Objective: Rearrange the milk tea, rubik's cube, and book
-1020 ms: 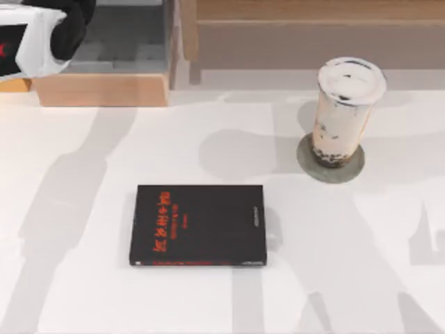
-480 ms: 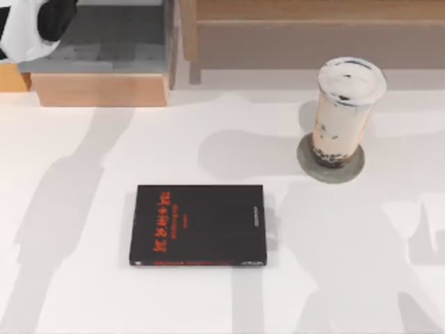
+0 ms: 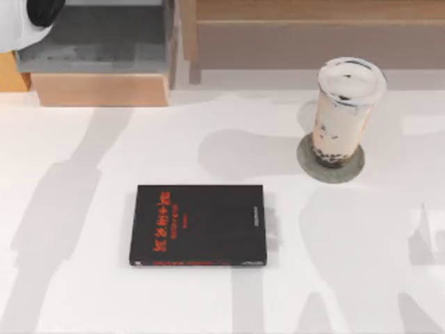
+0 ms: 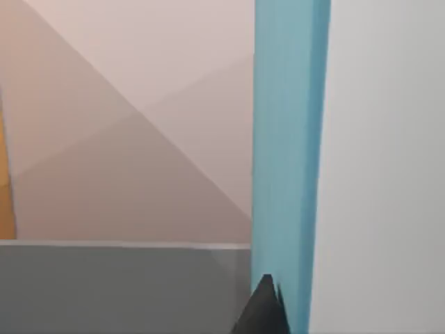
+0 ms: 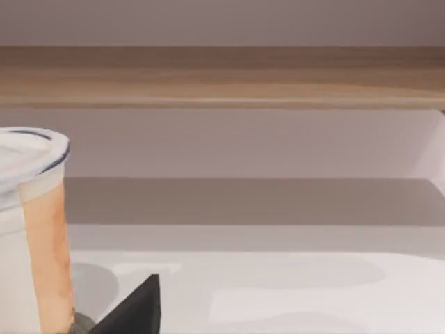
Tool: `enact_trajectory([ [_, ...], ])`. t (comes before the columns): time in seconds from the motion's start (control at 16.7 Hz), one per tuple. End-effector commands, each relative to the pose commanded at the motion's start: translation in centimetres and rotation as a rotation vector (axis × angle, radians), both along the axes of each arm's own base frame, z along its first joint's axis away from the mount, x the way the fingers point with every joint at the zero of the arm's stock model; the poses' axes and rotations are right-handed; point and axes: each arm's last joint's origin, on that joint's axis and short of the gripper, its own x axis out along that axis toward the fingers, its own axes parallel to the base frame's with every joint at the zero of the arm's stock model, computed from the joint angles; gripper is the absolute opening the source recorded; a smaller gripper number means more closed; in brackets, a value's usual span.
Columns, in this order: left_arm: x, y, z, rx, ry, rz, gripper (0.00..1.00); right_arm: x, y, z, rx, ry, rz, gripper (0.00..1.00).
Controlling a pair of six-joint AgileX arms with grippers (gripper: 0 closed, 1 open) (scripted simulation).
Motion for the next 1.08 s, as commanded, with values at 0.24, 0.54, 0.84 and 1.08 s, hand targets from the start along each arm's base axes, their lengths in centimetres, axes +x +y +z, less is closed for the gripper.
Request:
enact_trajectory([
  [0.24,0.1,-0.3,-3.6,0.01,0.065,0.006,0.0,0.0,0.0,0.0,0.0,0.0,0.0,1.0],
  [0.54,0.2,-0.2,-4.5,0.011,0.08,0.009,0.0,0.0,0.0,0.0,0.0,0.0,0.0,1.0],
  [0.84,-1.4,-1.0,-2.4,0.054,0.035,0.041,0.0,0.0,0.0,0.0,0.0,0.0,0.0,1.0],
  [1.08,-6.8,-3.0,1.5,0.183,-0.028,0.122,0.0,0.0,0.0,0.0,0.0,0.0,0.0,1.0],
])
